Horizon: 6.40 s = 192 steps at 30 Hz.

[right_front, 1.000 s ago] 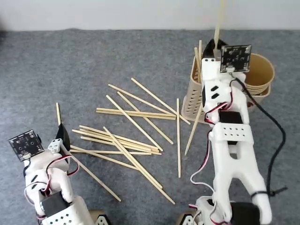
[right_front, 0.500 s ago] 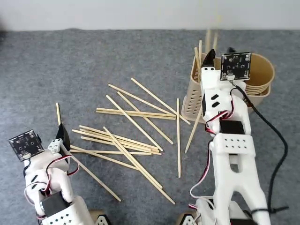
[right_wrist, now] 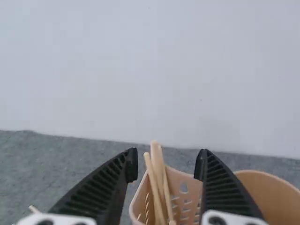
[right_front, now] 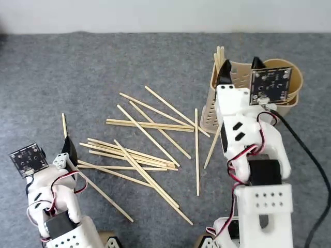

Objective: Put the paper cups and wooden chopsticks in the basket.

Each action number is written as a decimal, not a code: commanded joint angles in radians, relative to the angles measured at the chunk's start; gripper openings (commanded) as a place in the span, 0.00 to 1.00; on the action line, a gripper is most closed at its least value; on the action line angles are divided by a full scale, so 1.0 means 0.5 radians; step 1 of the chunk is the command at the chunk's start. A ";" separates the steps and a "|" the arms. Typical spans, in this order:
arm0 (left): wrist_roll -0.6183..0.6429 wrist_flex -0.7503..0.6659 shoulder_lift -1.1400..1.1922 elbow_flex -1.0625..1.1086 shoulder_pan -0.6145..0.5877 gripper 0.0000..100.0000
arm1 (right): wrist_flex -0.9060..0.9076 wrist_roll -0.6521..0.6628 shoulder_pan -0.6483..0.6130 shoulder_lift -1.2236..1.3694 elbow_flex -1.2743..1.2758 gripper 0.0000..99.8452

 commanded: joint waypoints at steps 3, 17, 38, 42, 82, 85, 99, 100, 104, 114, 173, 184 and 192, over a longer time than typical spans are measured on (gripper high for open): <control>-0.015 -0.049 -0.031 -0.020 0.009 0.26 | 0.701 -0.061 -0.109 -0.008 -0.282 0.20; -0.015 -0.049 -0.031 -0.020 0.009 0.26 | 0.388 -0.218 0.127 0.551 0.028 0.20; -0.015 -0.049 -0.031 -0.020 0.006 0.26 | 0.342 -0.203 0.164 0.578 0.040 0.01; -0.015 -0.049 -0.031 -0.020 0.006 0.26 | 0.471 -0.166 0.106 0.419 0.034 0.01; -0.018 -0.046 -0.031 -0.020 0.006 0.26 | 0.557 -0.153 -0.772 0.655 -0.203 0.10; -0.018 -0.046 -0.031 -0.020 0.006 0.26 | 0.551 -0.132 -0.775 0.913 -0.224 0.17; -0.018 -0.046 -0.031 -0.020 0.006 0.26 | 0.554 0.129 -0.898 2.263 -1.003 0.21; -0.018 -0.046 -0.031 -0.020 0.006 0.26 | 0.554 0.135 -0.904 2.340 -1.056 0.21; -0.018 -0.046 -0.031 -0.020 0.006 0.26 | 0.557 0.193 -0.965 2.579 -1.215 0.21; -0.018 -0.046 -0.031 -0.020 0.009 0.26 | 0.551 0.187 -1.100 2.662 -1.255 0.21; -0.018 -0.046 -0.031 -0.020 0.009 0.26 | -0.345 0.178 -0.137 0.747 -0.770 0.01; -0.018 -0.046 -0.031 -0.020 0.009 0.26 | -1.162 0.193 0.066 0.747 -0.040 0.01; -0.018 -0.046 -0.031 -0.020 0.009 0.26 | -0.947 0.181 0.060 0.726 -0.055 0.22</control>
